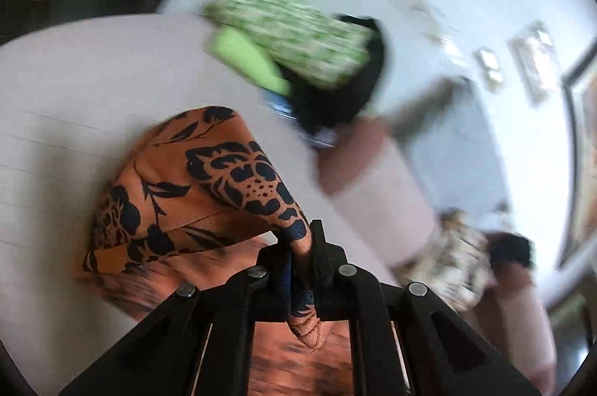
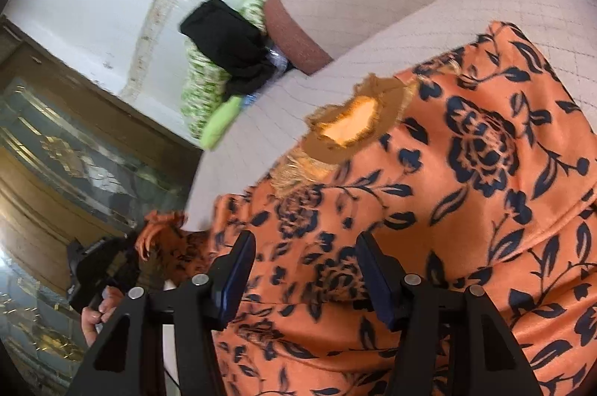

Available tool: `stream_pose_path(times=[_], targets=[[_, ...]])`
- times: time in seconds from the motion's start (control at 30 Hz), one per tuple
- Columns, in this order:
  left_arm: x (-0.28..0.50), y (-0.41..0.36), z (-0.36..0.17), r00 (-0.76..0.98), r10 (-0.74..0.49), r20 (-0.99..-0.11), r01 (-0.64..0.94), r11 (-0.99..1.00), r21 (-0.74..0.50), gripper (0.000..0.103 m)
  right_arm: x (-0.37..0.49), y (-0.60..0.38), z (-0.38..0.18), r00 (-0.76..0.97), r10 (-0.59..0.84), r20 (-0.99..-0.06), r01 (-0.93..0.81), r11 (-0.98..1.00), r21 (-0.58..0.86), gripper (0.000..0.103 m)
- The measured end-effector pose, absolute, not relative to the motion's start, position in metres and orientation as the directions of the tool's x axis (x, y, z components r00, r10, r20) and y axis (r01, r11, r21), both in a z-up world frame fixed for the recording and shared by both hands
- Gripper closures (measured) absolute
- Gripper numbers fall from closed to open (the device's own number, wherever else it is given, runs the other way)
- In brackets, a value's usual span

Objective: Fold small clothes

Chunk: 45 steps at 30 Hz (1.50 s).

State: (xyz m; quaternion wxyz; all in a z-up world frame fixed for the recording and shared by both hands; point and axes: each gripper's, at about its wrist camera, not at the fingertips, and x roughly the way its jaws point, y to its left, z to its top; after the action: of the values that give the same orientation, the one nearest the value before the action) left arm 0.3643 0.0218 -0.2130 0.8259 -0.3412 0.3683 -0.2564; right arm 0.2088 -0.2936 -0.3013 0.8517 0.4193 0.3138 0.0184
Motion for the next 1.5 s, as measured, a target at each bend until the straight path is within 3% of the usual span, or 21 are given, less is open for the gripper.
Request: stream_pose_path(times=[0.13, 0.2, 0.23, 0.27, 0.33, 0.43, 0.6, 0.73, 0.87, 0.97, 1.0, 1.07, 1.1, 1.33, 1.4, 1.5], targets=[[0.348, -0.046, -0.2, 0.492, -0.766, -0.414, 0.265, 0.584, -0.767, 0.095, 0.2, -0.301, -0.29, 0.85, 0.366, -0.38, 0.127, 0.557, 0.821, 0.043], [0.341, -0.088, -0.208, 0.413, -0.806, -0.423, 0.283, 0.555, -0.782, 0.094, 0.194, -0.311, -0.29, 0.872, 0.361, -0.332, 0.116, 0.505, 0.855, 0.038], [0.34, -0.106, -0.214, 0.372, -0.818, -0.438, 0.287, 0.551, -0.784, 0.085, 0.189, -0.322, -0.293, 0.887, 0.34, -0.312, 0.13, 0.464, 0.876, 0.037], [0.331, -0.13, -0.226, 0.282, -0.829, -0.482, 0.292, 0.553, -0.78, 0.058, 0.185, -0.331, -0.296, 0.897, 0.321, -0.304, 0.148, 0.43, 0.891, 0.036], [0.329, -0.161, -0.247, 0.089, -0.806, -0.585, 0.274, 0.585, -0.764, 0.031, 0.178, -0.349, -0.305, 0.908, 0.29, -0.303, 0.188, 0.364, 0.912, 0.036], [0.327, -0.157, -0.253, 0.004, -0.801, -0.598, 0.266, 0.577, -0.772, 0.031, 0.175, -0.369, -0.319, 0.901, 0.27, -0.339, 0.256, 0.301, 0.919, 0.036], [0.356, -0.078, -0.219, 0.295, -0.768, -0.569, 0.255, 0.637, -0.728, 0.028, 0.193, -0.359, -0.335, 0.854, 0.378, -0.357, 0.28, 0.246, 0.928, 0.036], [0.367, -0.02, -0.225, 0.516, -0.509, -0.689, 0.114, 0.838, -0.533, 0.025, 0.21, -0.339, -0.331, 0.817, 0.358, -0.452, 0.309, 0.39, 0.867, 0.036], [0.382, 0.018, -0.26, 0.481, -0.42, -0.769, -0.04, 0.866, -0.498, 0.025, 0.237, -0.334, -0.348, 0.785, 0.304, -0.539, 0.367, 0.474, 0.801, 0.036], [0.387, 0.028, -0.277, 0.436, -0.373, -0.819, -0.085, 0.889, -0.45, 0.025, 0.261, -0.322, -0.369, 0.738, 0.397, -0.546, 0.362, 0.449, 0.817, 0.037], [0.387, 0.032, -0.281, 0.432, -0.36, -0.827, -0.088, 0.896, -0.436, 0.025, 0.263, -0.316, -0.368, 0.738, 0.396, -0.546, 0.349, 0.469, 0.812, 0.043], [0.389, 0.036, -0.28, 0.434, -0.339, -0.835, -0.094, 0.904, -0.416, 0.025, 0.273, -0.295, -0.354, 0.71, 0.397, -0.581, 0.304, 0.571, 0.762, 0.086], [0.39, 0.038, -0.28, 0.44, -0.334, -0.834, -0.104, 0.903, -0.416, 0.025, 0.273, -0.29, -0.348, 0.709, 0.373, -0.599, 0.304, 0.604, 0.737, 0.097], [0.378, 0.019, -0.27, 0.473, -0.329, -0.817, -0.071, 0.91, -0.408, 0.025, 0.213, -0.326, -0.265, 0.864, 0.099, -0.494, 0.299, 0.687, 0.662, 0.097], [0.378, -0.003, -0.273, 0.461, -0.337, -0.821, -0.03, 0.918, -0.395, 0.025, 0.194, -0.354, -0.264, 0.859, -0.006, -0.512, 0.385, 0.668, 0.637, 0.097], [0.372, -0.03, -0.275, 0.434, -0.353, -0.829, 0.045, 0.928, -0.371, 0.025, 0.187, -0.39, -0.287, 0.782, -0.04, -0.622, 0.508, 0.619, 0.599, 0.097]])
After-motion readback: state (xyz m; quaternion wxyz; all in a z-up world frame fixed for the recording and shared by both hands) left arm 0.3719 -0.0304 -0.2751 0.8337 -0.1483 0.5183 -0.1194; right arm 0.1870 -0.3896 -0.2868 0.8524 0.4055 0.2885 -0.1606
